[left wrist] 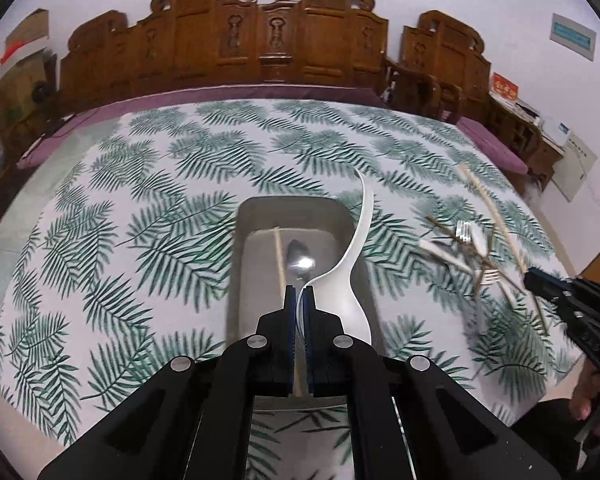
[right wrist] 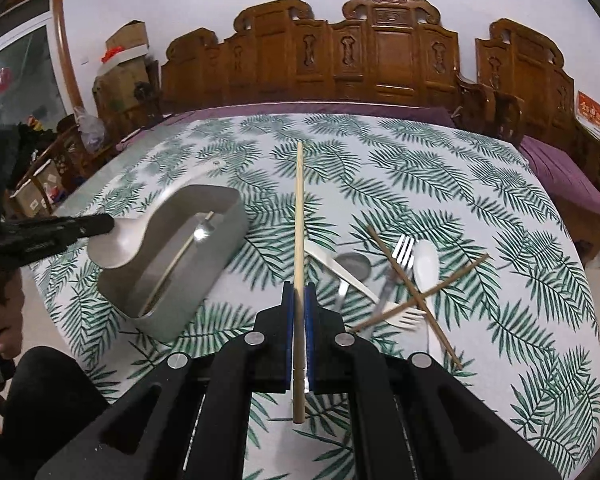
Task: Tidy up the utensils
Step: 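Carry the white spoon into the tray and release with the left tool while the right tool lifts its chopstick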
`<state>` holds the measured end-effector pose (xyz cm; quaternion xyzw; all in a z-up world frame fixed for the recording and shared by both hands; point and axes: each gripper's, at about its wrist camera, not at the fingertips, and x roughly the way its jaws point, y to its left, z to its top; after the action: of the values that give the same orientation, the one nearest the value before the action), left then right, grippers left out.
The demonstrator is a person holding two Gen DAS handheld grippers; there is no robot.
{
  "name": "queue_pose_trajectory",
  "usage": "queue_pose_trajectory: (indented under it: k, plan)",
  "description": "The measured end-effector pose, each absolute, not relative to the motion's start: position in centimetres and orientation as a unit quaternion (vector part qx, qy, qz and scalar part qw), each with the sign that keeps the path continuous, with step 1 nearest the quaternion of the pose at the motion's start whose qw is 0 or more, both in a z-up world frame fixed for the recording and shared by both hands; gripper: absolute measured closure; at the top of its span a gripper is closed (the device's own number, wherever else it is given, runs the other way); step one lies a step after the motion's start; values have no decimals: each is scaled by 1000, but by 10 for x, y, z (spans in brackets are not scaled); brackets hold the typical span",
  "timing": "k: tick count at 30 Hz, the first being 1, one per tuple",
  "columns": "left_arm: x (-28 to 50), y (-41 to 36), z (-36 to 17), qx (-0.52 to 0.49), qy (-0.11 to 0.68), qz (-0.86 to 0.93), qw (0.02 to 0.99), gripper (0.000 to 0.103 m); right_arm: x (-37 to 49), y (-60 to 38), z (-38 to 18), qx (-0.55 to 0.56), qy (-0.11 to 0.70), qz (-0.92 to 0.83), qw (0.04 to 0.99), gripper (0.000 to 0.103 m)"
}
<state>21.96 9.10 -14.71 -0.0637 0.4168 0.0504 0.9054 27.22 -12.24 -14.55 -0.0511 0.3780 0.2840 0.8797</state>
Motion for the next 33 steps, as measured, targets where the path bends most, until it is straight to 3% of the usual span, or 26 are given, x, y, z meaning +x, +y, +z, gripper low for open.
queue_pose_trajectory:
  k: [21, 26, 29, 33]
  plan:
    - [240, 107, -197, -52, 473, 103, 873, 100, 256, -77, -146, -74, 385, 315, 864, 97]
    - [231, 107, -192, -60, 469, 88, 877, 97, 254, -63, -147, -80, 387, 324, 859, 97]
    - [220, 110, -182, -66, 458, 76, 883, 89, 254, -52, -147, -80, 390, 332, 855, 97]
    - [205, 113, -168, -65, 442, 65, 893, 89, 254, -30, -149, -81, 396, 344, 847, 97]
